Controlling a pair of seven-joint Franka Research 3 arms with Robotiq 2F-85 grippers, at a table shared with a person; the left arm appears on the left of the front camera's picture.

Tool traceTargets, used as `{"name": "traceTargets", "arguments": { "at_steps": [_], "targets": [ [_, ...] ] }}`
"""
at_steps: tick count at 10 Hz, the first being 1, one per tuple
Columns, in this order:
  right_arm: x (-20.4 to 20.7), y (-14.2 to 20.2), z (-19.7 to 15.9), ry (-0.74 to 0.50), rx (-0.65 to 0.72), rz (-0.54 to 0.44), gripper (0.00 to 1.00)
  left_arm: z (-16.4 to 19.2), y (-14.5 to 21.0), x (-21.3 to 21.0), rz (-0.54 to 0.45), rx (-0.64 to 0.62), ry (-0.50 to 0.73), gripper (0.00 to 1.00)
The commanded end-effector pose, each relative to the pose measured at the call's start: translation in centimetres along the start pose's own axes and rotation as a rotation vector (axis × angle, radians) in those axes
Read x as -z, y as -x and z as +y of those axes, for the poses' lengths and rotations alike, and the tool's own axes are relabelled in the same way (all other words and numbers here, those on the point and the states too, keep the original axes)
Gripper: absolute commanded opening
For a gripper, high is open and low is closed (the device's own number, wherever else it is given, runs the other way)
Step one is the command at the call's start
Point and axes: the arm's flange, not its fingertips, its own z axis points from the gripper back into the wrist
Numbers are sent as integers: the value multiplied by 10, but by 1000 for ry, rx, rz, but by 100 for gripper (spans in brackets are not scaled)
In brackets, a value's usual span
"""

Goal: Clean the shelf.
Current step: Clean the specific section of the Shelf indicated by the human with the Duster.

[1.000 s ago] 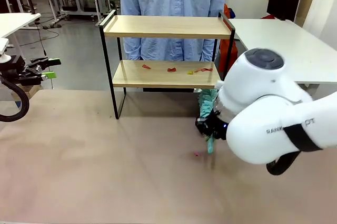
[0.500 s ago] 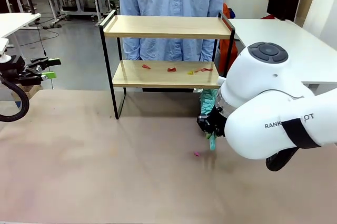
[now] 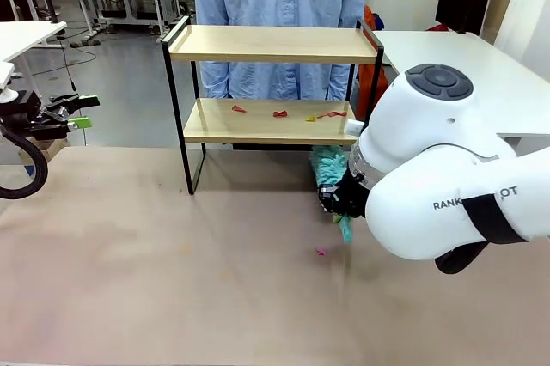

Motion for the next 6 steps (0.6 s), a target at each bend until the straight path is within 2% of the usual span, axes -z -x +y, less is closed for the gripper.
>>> {"name": "traceTargets", "arguments": {
  "at_steps": [1, 4, 6],
  "targets": [
    [-32, 18, -30, -144, -225, 65, 13, -2, -3, 1, 5, 9, 8, 100],
    [-56, 27, -44, -231, -460, 114, 13, -2, -3, 1, 5, 9, 8, 100],
    [-84, 27, -69, -292, -650, 148, 13, -2, -3, 1, 5, 9, 8, 100]
  ]
}}
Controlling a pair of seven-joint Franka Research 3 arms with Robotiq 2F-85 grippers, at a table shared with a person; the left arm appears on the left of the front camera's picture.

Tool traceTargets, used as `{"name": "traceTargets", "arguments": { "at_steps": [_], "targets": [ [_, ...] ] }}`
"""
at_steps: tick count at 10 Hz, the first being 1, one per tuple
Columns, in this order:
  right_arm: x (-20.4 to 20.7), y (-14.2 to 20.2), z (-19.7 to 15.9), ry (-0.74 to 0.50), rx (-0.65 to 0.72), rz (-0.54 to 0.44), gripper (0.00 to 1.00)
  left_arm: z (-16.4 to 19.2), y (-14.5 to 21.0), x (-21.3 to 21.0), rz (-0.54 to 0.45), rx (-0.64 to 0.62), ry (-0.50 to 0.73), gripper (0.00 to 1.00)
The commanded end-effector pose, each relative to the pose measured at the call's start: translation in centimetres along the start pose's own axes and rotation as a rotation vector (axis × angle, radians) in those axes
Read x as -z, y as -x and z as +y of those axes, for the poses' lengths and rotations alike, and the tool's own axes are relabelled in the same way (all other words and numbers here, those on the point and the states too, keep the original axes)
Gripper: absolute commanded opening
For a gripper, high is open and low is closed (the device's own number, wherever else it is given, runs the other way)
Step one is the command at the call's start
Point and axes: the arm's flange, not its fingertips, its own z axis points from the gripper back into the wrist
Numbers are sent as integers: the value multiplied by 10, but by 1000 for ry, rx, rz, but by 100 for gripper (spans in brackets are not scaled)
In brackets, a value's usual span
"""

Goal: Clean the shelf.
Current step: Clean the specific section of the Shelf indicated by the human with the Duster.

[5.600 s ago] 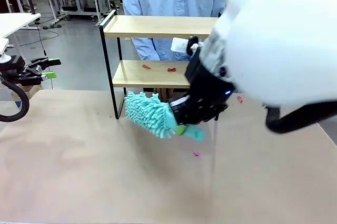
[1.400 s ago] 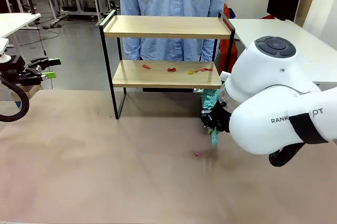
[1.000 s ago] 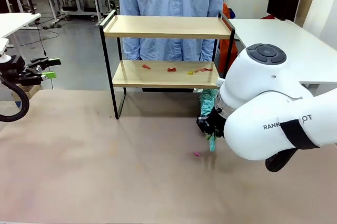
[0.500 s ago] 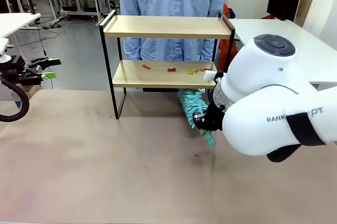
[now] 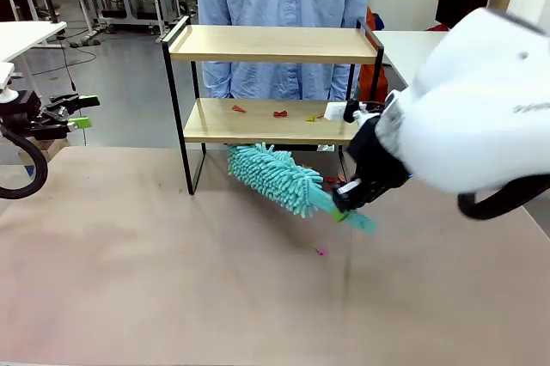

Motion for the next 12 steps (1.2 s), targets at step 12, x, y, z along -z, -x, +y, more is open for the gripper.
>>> {"name": "traceTargets", "arguments": {
  "at_steps": [12],
  "targets": [
    [-106, 89, -75, 49, -442, 327, 13, -2, -3, 1, 5, 9, 8, 100]
  ]
}}
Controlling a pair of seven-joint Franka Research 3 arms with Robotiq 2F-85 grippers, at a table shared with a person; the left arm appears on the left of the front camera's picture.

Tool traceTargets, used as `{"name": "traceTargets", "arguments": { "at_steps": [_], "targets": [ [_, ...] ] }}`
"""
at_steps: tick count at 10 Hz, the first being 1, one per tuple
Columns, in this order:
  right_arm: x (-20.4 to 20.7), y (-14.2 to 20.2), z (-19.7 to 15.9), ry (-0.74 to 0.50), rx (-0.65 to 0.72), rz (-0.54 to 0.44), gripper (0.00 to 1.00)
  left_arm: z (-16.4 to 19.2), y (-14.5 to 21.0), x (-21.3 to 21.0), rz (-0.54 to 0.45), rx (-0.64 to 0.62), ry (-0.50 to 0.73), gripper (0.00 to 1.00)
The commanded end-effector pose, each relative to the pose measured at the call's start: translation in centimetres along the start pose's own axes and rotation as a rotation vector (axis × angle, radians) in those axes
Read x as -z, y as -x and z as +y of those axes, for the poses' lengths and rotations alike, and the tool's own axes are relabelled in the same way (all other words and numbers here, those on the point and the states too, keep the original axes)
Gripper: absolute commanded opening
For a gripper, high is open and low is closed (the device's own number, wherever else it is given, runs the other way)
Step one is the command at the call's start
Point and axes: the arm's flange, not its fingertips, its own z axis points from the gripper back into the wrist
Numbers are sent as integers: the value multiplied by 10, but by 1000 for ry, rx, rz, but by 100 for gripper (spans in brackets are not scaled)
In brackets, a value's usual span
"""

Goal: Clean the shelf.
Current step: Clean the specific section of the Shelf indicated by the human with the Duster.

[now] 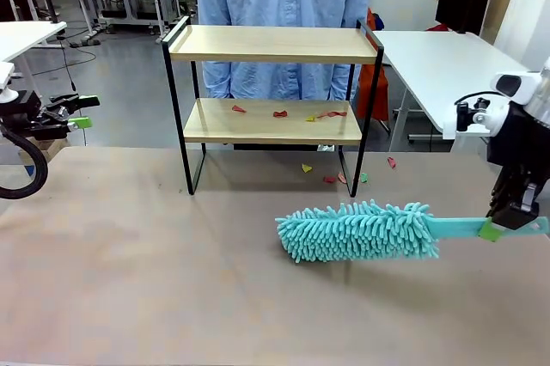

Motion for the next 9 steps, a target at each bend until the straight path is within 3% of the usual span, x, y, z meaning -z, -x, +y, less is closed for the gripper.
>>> {"name": "traceTargets", "arguments": {
  "at_steps": [1, 9],
  "targets": [
    [-1, 0, 3, 0, -2, 4, 13, -3, -3, 1, 4, 9, 8, 100],
    [-1, 0, 3, 0, -2, 4, 13, -3, -3, 1, 4, 9, 8, 100]
  ]
}}
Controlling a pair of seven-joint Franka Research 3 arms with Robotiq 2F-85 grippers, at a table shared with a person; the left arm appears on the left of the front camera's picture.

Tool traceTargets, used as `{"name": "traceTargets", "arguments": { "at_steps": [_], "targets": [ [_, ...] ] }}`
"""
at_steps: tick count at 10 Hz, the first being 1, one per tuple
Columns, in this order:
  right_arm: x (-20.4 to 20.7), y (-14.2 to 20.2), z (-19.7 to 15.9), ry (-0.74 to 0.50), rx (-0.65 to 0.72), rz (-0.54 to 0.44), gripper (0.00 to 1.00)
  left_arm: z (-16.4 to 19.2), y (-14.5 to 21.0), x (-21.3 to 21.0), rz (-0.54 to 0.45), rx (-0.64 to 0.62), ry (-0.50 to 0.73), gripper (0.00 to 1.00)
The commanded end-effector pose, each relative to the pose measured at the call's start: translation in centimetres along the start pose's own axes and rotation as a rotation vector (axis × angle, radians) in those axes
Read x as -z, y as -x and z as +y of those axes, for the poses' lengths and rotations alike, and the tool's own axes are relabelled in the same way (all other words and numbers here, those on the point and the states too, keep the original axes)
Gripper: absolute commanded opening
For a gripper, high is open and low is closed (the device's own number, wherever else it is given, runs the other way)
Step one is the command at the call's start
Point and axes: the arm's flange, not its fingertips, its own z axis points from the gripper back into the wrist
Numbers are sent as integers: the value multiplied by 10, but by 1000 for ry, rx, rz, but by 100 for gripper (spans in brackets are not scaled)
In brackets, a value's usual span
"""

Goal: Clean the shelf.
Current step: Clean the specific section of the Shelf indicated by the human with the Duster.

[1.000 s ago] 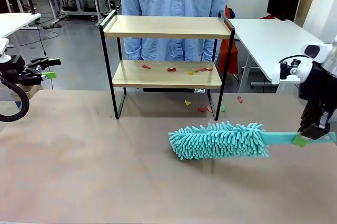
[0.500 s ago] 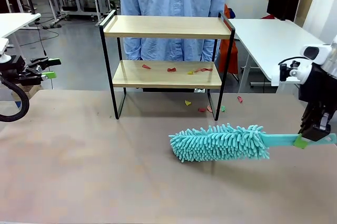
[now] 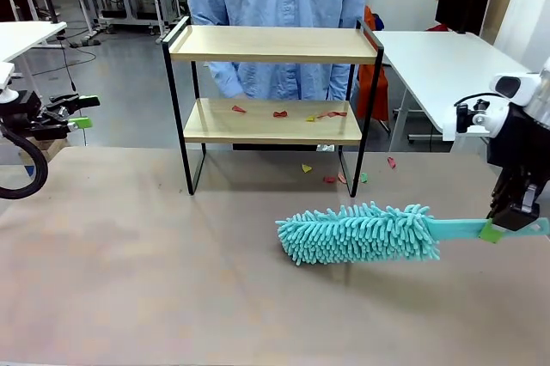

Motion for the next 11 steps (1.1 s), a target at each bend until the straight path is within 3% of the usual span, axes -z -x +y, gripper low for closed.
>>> {"name": "traceTargets", "arguments": {
  "at_steps": [1, 11],
  "targets": [
    [-2, 0, 2, 3, -1, 0, 13, -3, -3, 1, 4, 9, 8, 100],
    [-2, 0, 2, 3, -1, 0, 13, -3, -3, 1, 4, 9, 8, 100]
  ]
}}
